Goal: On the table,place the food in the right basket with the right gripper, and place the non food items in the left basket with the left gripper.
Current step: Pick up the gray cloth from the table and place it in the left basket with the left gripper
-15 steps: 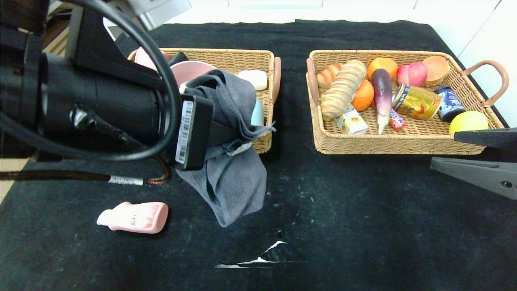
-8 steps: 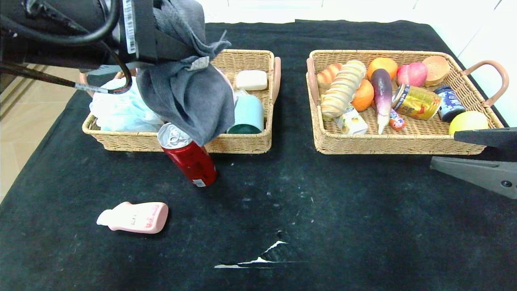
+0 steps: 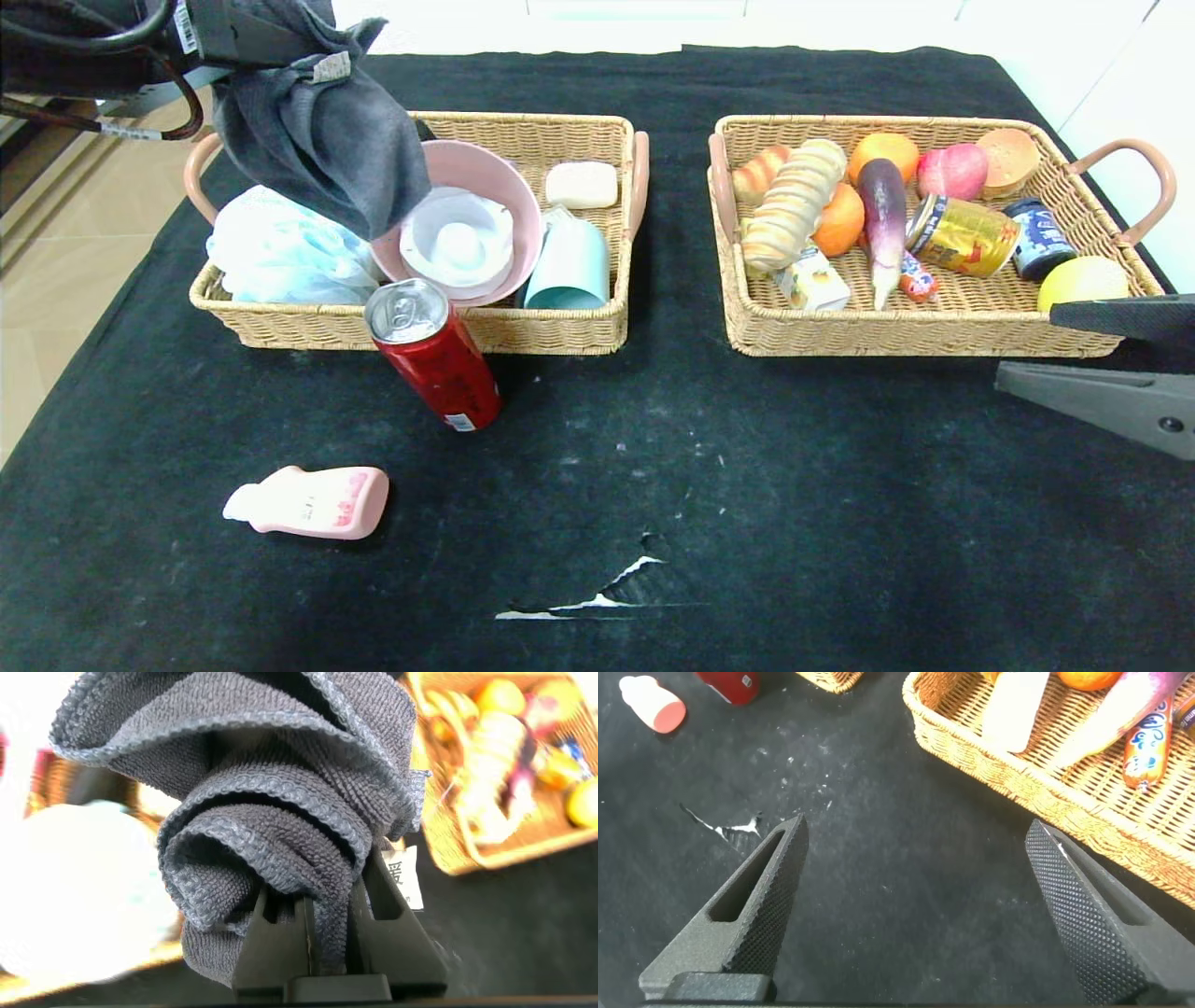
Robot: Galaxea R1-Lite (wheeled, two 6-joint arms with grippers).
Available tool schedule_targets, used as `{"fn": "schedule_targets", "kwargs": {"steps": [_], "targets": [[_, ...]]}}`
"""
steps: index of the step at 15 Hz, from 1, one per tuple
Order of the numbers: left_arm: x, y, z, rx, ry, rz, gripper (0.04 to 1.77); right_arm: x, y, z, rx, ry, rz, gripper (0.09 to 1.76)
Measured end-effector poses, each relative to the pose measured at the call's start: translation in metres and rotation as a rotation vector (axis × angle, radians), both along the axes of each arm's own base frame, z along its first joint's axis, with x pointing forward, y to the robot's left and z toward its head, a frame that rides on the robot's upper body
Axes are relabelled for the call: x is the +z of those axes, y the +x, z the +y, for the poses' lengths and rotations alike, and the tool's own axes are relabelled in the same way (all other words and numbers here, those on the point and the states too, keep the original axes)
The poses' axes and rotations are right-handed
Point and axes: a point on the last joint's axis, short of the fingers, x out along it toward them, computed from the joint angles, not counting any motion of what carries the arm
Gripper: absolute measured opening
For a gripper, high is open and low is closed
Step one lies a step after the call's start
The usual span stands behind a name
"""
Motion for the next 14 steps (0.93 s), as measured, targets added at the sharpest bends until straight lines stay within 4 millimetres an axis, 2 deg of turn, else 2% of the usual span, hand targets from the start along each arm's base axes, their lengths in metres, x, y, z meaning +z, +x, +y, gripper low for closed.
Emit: {"fn": "schedule_targets", "kwargs": {"steps": [3,8,14], "targets": [[-0.001,0.019,0.024,0.058,-0.016,-0.047,0.26,0.0,0.0,0.0,0.0,0.0,0.001,1.7],[-0.007,0.05,0.051,0.136,-0.019,-0.117,0.26,-0.001,0.0,0.0,0.001,-0.002,0.005,1.7],[-0.022,0.079,0.066,0.145,-0.016,-0.115,0.26,-0.002,0.0,0.0,0.002,-0.004,0.007,1.7]]}}
